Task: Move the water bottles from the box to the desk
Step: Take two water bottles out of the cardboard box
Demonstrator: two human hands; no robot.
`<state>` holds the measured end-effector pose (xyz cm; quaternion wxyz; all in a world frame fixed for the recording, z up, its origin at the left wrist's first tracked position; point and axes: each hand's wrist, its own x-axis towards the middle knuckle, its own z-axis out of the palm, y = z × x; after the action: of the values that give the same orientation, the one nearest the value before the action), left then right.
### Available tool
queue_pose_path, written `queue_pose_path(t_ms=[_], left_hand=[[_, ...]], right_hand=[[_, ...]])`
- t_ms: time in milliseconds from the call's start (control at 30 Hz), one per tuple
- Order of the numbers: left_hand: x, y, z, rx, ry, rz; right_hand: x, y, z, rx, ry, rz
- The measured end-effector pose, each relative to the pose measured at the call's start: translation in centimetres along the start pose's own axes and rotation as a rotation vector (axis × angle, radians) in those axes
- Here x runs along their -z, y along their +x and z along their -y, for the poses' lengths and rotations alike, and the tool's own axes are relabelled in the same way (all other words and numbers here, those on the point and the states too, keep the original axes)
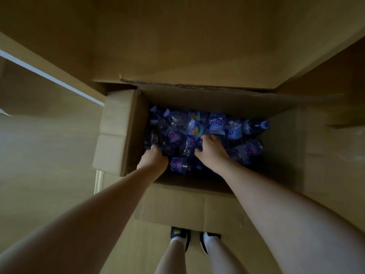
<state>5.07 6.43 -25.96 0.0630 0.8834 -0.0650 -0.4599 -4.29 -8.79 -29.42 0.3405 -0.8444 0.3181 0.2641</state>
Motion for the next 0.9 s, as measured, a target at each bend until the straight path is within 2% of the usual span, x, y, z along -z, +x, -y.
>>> queue_pose_path(t_ms=[200,367,500,600,667,767,900], left_hand=[[-3.5,6.9,1.4,0.166,-0.106,-0.143],[-5.7,10.0,1.7,0.242,-0.17,-0.296],[-6.9,11.4,1.7,0.314,-0.094,-0.373],[-7.5,12.1,1.2,0.381,-0.067,-0.42],[-7.8,12.4,0.5,0.422,-0.087,-0.426],[-8.5,12.7,-0.1,0.437,-0.14,-0.394],[-9.2,12.6,0.6,0.294,-0.069,-0.349]], right_hand=[[-4.7,7.8,-0.7,0.065,-0.013,-0.149],[-6.8,11.4,-0.5,0.093,-0.11,-0.181],[-7.5,13.0,-0.6,0.075,-0.318,-0.267],[-7.4,13.9,-0.7,0.086,-0.292,-0.252],[-7.3,14.1,-1.2,0.059,-0.14,-0.147],[-7.5,13.7,-2.9,-0.041,0.323,0.018],[-7.5,12.3,-4.6,-0.127,0.723,0.111]])
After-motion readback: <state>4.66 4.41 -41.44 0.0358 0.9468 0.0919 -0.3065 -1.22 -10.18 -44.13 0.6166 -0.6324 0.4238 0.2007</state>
